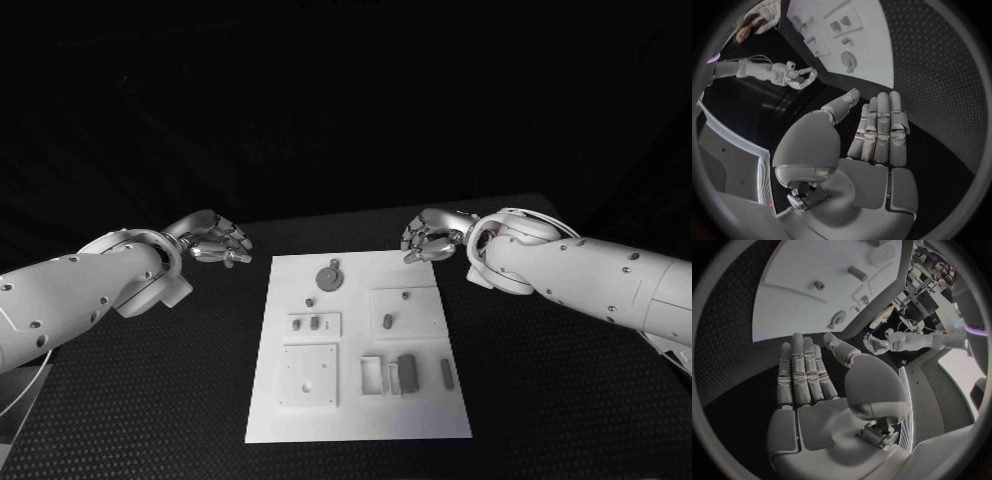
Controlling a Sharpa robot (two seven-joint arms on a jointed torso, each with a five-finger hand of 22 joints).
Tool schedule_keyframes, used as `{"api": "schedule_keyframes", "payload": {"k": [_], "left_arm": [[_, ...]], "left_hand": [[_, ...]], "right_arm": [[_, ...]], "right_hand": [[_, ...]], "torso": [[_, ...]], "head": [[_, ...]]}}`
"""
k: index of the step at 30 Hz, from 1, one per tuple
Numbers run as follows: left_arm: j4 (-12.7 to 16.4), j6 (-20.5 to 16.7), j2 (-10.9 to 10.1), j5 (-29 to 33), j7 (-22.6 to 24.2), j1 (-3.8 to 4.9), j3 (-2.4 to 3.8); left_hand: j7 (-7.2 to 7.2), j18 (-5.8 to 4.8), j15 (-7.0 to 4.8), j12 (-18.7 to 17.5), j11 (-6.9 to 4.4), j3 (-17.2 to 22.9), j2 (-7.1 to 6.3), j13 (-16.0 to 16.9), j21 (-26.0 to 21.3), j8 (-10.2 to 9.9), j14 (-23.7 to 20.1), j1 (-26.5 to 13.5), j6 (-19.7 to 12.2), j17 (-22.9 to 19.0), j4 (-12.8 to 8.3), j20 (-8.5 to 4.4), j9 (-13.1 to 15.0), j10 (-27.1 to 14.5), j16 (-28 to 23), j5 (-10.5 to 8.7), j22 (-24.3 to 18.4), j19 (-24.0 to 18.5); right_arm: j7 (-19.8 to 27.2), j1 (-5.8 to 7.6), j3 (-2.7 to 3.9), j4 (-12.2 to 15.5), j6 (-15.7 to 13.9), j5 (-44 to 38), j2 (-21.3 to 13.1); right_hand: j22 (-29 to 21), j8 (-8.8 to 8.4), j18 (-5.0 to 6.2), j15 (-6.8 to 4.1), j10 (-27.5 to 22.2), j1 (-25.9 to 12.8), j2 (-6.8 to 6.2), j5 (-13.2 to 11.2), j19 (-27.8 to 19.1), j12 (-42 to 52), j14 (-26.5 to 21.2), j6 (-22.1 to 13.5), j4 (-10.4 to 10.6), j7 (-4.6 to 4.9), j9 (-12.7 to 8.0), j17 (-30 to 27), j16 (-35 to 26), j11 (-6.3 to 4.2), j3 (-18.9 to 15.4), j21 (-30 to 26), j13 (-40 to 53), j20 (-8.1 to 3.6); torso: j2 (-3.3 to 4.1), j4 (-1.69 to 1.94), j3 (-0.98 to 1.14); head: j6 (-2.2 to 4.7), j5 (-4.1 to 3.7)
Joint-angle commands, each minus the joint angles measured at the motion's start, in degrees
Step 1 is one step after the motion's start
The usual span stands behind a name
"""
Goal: Assemble the parts on the task board
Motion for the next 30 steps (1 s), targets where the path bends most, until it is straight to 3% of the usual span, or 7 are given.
{"api": "schedule_keyframes", "payload": {"k": [1,6,11,15,20,27,30], "left_arm": [[1.8,-0.2,-0.6,11.4,2.4,0.09,-0.01],[3.7,-0.7,-1.5,10.2,2.0,0.08,-0.08],[4.5,-1.1,-1.7,9.8,2.2,0.07,-0.09],[4.8,-1.4,-1.6,9.8,1.8,0.05,-0.09],[4.7,-1.3,-1.7,9.6,1.7,0.04,-0.11],[4.5,-1.5,-1.7,9.6,1.5,0.03,-0.12],[4.4,-1.6,-1.6,9.6,1.4,0.02,-0.13]], "left_hand": [[0.16,-1.51,0.77,0.0,0.15,-0.1,-0.03,0.0,-0.2,0.2,-0.5,-0.7,-0.5,0.0,-0.3,0.33,-0.1,-0.8,-1.8,-0.18,-1.6,-1.2],[0.68,-1.51,0.86,-0.1,0.49,-0.3,-0.27,-0.1,-0.1,0.2,-0.2,-0.6,-1.0,0.6,-0.3,0.42,-0.3,-1.7,-2.9,-0.19,-2.9,-1.2],[0.72,-1.57,0.97,-0.1,0.6,-0.4,-0.42,-0.1,-0.1,0.3,-0.3,-0.6,-1.1,0.8,-0.3,0.52,-0.3,-2.0,-3.4,-0.2,-3.4,-1.4],[0.78,-1.54,0.96,-0.1,0.67,-0.5,-0.36,-0.1,0.0,0.3,-0.1,-0.7,-1.3,1.0,-0.1,0.5,-0.4,-2.2,-3.5,-0.19,-3.7,-1.2],[0.88,-1.41,0.8,-0.1,0.78,-0.7,-0.5,-0.2,0.1,0.2,0.3,-0.7,-1.6,1.5,0.0,0.36,-0.5,-2.5,-3.6,-0.2,-4.0,-0.6],[0.99,-1.41,0.77,-0.1,0.87,-0.8,-0.5,-0.2,0.1,0.2,0.3,-0.7,-1.8,1.8,0.1,0.34,-0.5,-2.8,-3.8,-0.19,-4.2,-0.5],[1.08,-1.42,0.77,-0.1,0.93,-0.9,-0.53,-0.2,0.1,0.1,0.4,-0.8,-2.0,2.0,0.3,0.34,-0.6,-2.9,-4.0,-0.2,-4.3,-0.5]], "right_arm": [[0.5,-0.22,-0.69,1.3,-2.5,-9.6,-0.5],[-1.3,-1.33,-1.6,3.5,-4.1,-15.7,-1.8],[-2.2,-2.24,-1.64,4.3,-5.0,-18.3,-2.2],[-2.1,-3.29,-1.78,5.2,-5.7,-18.6,-2.5],[-1.3,-4.61,-1.87,5.5,-7.4,-18.6,-2.6],[-0.7,-5.22,-1.9,6.1,-8.7,-18.7,-2.9],[-0.8,-5.38,-2.42,6.7,-8.4,-21.6,-2.9]], "right_hand": [[-0.3,0.38,1.27,-0.88,1.3,1.1,-0.25,-0.1,2.2,-0.7,2.0,0.8,0.1,-0.25,0.1,0.7,0.7,-0.31,0.0,0.7,-0.2,-0.06],[-0.8,1.12,1.67,-2.31,4.0,3.6,-1.56,-0.1,5.6,-2.1,4.9,2.5,0.0,-0.96,0.2,2.0,1.9,-1.09,0.1,1.2,-0.5,-0.71],[-1.0,1.45,1.67,-4.71,7.0,4.9,-1.63,-0.2,12.8,-5.0,10.4,4.1,-0.2,-1.63,-0.1,5.2,5.8,-1.99,-0.2,3.5,-1.2,-3.42],[-0.7,-0.64,1.67,-3.82,3.6,4.5,-1.52,-0.1,16.8,-10.3,13.3,1.3,0.0,-0.35,-1.5,7.9,9.4,-0.68,-0.9,5.1,-3.4,-4.92],[-0.5,-0.88,1.67,-2.7,-1.7,3.7,-2.48,-0.1,17.7,-15.3,13.0,1.3,0.1,-0.86,-2.0,9.4,10.9,0.57,-1.5,5.3,-4.1,-5.4],[-0.2,-1.14,1.64,-1.93,-2.1,3.4,-4.29,-0.1,17.9,-17.4,12.6,1.3,0.1,-0.57,-2.4,10.7,12.2,1.4,-2.0,5.4,-4.0,-5.56],[-0.2,-1.23,1.64,-1.52,-2.0,3.4,-5.38,-0.1,17.5,-18.0,12.1,1.2,0.1,-0.53,-2.6,10.9,12.2,1.78,-2.1,5.2,-3.9,-5.43]], "torso": [[-0.09,0.0,-0.14],[0.0,-0.09,-0.04],[0.04,-0.19,0.05],[0.08,-0.06,0.0],[0.03,-0.08,0.17],[0.06,0.0,0.06],[0.02,-0.02,0.04]], "head": [[0.27,0.23],[1.15,-0.57],[0.93,-0.42],[0.94,-0.29],[0.73,-0.18],[0.46,0.07],[0.43,0.06]]}}
